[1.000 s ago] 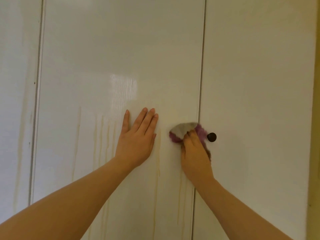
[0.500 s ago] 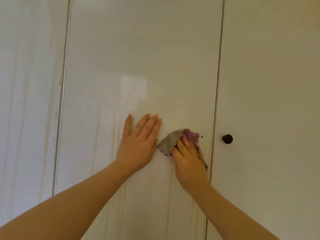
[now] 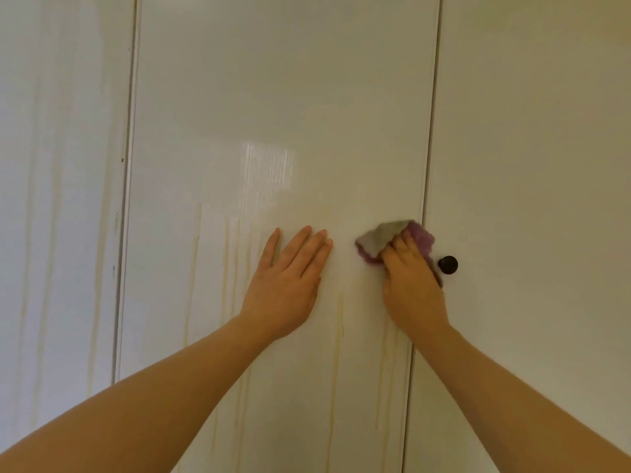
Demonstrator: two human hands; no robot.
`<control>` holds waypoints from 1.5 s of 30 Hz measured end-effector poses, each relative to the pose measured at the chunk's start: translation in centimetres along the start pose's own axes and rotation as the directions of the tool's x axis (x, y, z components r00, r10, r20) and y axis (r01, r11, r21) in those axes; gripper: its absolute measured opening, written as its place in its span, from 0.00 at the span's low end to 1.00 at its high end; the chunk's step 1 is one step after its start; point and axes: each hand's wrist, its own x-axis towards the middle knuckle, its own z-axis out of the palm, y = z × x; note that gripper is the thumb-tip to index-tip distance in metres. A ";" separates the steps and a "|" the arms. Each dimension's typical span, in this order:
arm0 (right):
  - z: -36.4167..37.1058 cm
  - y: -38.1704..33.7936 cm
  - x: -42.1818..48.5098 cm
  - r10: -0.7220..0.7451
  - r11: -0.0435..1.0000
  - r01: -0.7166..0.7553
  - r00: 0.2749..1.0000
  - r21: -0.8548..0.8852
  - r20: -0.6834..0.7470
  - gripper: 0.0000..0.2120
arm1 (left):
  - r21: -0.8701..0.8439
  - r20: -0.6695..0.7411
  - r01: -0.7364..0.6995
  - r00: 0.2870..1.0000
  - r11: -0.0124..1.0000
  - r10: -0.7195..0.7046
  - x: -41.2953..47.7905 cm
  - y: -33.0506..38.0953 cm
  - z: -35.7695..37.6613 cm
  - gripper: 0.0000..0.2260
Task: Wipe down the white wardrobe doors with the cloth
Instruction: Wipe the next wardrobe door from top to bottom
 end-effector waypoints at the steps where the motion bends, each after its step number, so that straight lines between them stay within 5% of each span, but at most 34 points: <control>1: 0.0 -0.3 0.7 0.067 0.998 -0.067 0.998 0.010 -0.006 0.22 | -0.004 0.002 0.004 1.000 1.000 -0.004 0.1 0.3 0.1 0.21; 7: 1.1 -1.7 -3.8 -0.337 0.940 0.340 0.937 -0.015 0.089 0.20 | 0.005 0.021 -0.028 0.999 1.000 0.028 0.0 -0.4 -0.4 0.22; 9: 0.4 -1.4 -0.9 -0.271 0.962 0.271 0.962 -0.016 -0.003 0.19 | 0.005 0.021 -0.031 0.999 1.000 0.031 0.0 -1.3 -0.7 0.22; 12: 0.6 -3.1 4.4 0.089 0.993 -0.081 0.992 0.089 -0.091 0.23 | 0.004 0.002 0.011 1.000 1.000 -0.011 0.0 -2.8 -1.1 0.22; 13: 1.1 -4.6 4.9 0.106 0.990 -0.095 0.988 0.101 -0.109 0.24 | 0.005 -0.004 0.014 1.000 1.000 -0.014 -0.1 -3.4 -1.2 0.22; 17: 3.5 -8.7 0.9 -0.243 0.970 0.241 0.967 -0.040 -0.070 0.22 | -0.013 -0.038 0.012 0.999 1.000 -0.013 -0.9 -6.0 -1.9 0.21; 19: 3.2 -8.3 0.6 -0.305 0.950 0.296 0.949 -0.101 -0.082 0.21 | -0.007 -0.041 0.025 0.999 1.000 -0.025 -1.2 -7.5 -2.3 0.21; 25: 3.8 -12.7 4.0 0.019 1.000 -0.018 0.976 0.005 -0.216 0.24 | 0.027 -0.025 0.101 0.995 0.994 -0.101 -2.8 -11.7 -3.1 0.21; 30: 4.8 -14.0 1.2 -0.255 0.966 0.251 0.965 -0.060 -0.056 0.21 | 0.057 -0.026 0.131 0.991 0.990 -0.130 -4.3 -14.1 -3.9 0.22; 34: 4.5 -15.2 6.6 0.055 0.994 -0.054 0.998 0.097 -0.006 0.28 | 0.082 0.002 0.254 0.967 0.964 -0.255 -5.2 -15.7 -4.3 0.23; 36: 5.3 -17.5 6.1 -0.021 0.995 0.016 0.999 0.096 0.049 0.27 | 0.091 0.046 0.283 0.956 0.955 -0.288 -5.8 -16.1 -4.5 0.22; 38: 5.9 -19.2 3.6 -0.247 0.968 0.242 0.965 0.062 0.086 0.22 | 0.107 0.083 0.262 0.959 0.959 -0.272 -6.1 -16.6 -4.6 0.23; 40: 5.7 -19.2 3.1 -0.360 0.933 0.360 0.933 -0.001 0.023 0.21 | 0.114 0.087 0.221 0.969 0.969 -0.231 -6.4 -17.2 -4.6 0.23; 45: 5.4 -20.4 8.5 0.011 0.995 -0.010 1.000 0.101 -0.015 0.24 | 0.089 0.089 0.223 0.969 0.971 -0.231 -6.6 -17.4 -4.3 0.24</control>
